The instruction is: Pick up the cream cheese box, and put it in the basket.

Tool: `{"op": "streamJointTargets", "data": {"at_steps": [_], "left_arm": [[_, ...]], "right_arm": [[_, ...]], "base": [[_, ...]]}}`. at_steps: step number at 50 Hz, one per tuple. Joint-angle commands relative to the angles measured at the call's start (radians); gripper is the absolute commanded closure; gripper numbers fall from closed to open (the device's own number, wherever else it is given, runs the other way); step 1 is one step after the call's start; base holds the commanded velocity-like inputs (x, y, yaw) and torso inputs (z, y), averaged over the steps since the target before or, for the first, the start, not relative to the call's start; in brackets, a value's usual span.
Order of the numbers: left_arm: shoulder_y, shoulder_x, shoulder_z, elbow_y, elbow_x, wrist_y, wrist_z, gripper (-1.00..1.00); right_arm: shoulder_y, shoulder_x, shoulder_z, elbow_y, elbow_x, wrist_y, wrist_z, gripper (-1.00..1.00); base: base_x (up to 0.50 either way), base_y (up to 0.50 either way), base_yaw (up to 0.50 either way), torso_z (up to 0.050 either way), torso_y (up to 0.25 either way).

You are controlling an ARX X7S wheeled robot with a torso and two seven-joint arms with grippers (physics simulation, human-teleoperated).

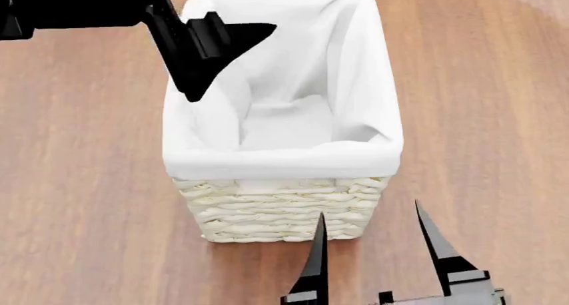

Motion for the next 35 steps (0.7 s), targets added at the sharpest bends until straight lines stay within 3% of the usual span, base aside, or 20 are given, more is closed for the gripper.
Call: {"op": "streamJointTargets", "data": {"at_steps": [1,13,26,28,35], "left_arm": [[-0.029,-0.212,-0.119,0.343,-0.141,-0.047,-0.170,-1.00],[0.058,-0.286,-0.187,0.464,-0.157,0.060,-0.286,-1.00],[0.040,-0.334,-0.252,0.538,-0.207,0.078,-0.358,-1.00],[0.037,-0.339,-0.257,0.548,-0.216,0.077,-0.358,-1.00],[0.005,-0.365,-0.296,0.617,-0.253,0.074,-0.400,-1.00]], "right_arm": [[0.076,0.038,0.052,-0.187,-0.020,0.142,0.027,-1.00],[0.221,0.060,0.110,-0.376,0.007,0.323,0.024,-1.00],[0.618,0.073,0.271,-0.615,0.180,0.729,0.017,-1.00],[0.637,0.102,0.262,-0.615,0.205,0.728,0.058,-1.00],[0.809,0.358,0.202,-0.615,0.568,0.674,0.399,-1.00]], "base": [[0.00,0.00,0.00,0.000,0.000],[0.00,0.00,0.00,0.000,0.000],[0.00,0.00,0.00,0.000,0.000],[0.00,0.00,0.00,0.000,0.000],[0.00,0.00,0.00,0.000,0.000]]}}
